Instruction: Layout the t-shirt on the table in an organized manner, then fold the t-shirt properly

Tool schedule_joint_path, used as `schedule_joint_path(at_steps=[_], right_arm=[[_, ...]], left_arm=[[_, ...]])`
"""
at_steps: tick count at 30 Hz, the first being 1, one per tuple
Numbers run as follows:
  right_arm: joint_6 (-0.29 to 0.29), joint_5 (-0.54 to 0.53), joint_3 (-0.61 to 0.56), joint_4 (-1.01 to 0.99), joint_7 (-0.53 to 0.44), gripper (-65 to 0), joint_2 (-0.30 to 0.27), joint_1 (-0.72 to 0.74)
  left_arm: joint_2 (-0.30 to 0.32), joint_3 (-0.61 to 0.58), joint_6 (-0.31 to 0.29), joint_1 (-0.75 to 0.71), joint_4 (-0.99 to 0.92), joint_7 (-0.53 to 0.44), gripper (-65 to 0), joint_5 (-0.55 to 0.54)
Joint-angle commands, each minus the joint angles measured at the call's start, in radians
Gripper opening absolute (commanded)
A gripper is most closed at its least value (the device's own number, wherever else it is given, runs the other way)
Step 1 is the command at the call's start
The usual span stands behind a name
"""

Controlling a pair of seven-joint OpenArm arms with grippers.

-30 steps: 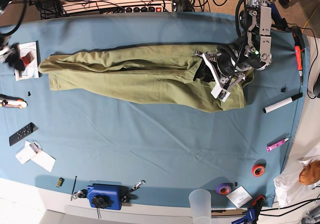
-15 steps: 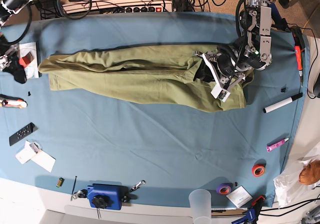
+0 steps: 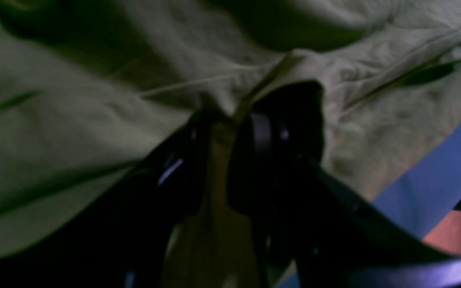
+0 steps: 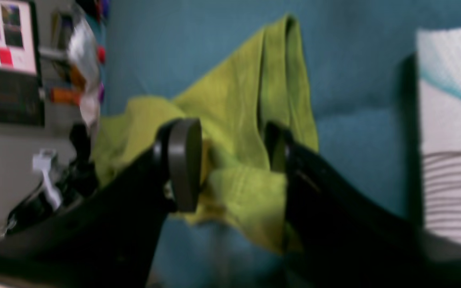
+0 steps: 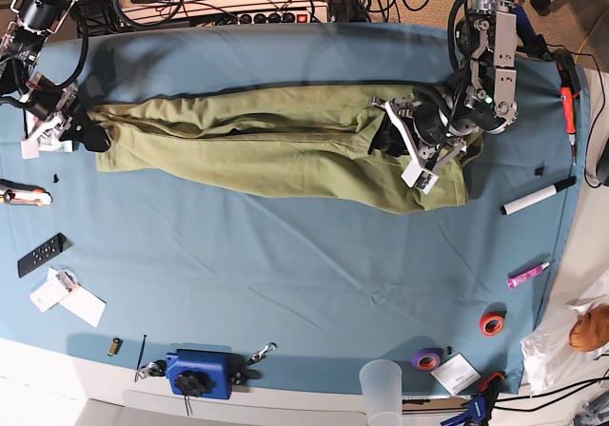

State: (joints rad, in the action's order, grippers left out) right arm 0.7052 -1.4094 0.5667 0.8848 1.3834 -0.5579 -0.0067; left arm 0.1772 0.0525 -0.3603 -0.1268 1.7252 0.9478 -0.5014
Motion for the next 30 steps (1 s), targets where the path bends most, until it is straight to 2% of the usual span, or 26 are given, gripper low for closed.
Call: schedule_joint_path(at_steps=[1,3,8,16,17,21,23,30], right_arm=[[-0.007,0.051,-0.003,0.002,0.013,-39.1,0.008,0.006],[-0.007,0.098,-0.003,0.002,0.013,-39.1,0.031,0.007],[-0.007,0.101,-0.003,0.002,0.013,-39.1,0.078,0.007],[-0.007,0.101,-0.005,0.005,0.013,-43.6,0.084,0.006],[-0.007,0.101,-0.005,0.005,0.013,-44.9,0.084,0.007],[-0.007,0.098,-0.005,0.005,0.013,-60.0,0.084,0.010],[-0.007,0.097,-0.005,0.011,0.013,-65.0,0.084,0.010],[-0.007,0.098,-0.005,0.194,0.013,-65.0,0.083,0.010]], left_arm=[[0.003,0.000,0.000,0.005,0.007,0.012,-47.6,0.008],[0.003,0.000,0.000,0.005,0.007,0.012,-47.6,0.008],[0.003,0.000,0.000,0.005,0.007,0.010,-47.6,0.007],[0.003,0.000,0.000,0.005,0.007,0.008,-47.6,0.007],[0.003,0.000,0.000,0.005,0.007,0.008,-47.6,0.007],[0.003,0.000,0.000,0.005,0.007,0.009,-47.6,0.007],[0.003,0.000,0.000,0.005,0.007,0.009,-47.6,0.006],[0.003,0.000,0.000,0.008,0.007,0.013,-47.6,-0.064]])
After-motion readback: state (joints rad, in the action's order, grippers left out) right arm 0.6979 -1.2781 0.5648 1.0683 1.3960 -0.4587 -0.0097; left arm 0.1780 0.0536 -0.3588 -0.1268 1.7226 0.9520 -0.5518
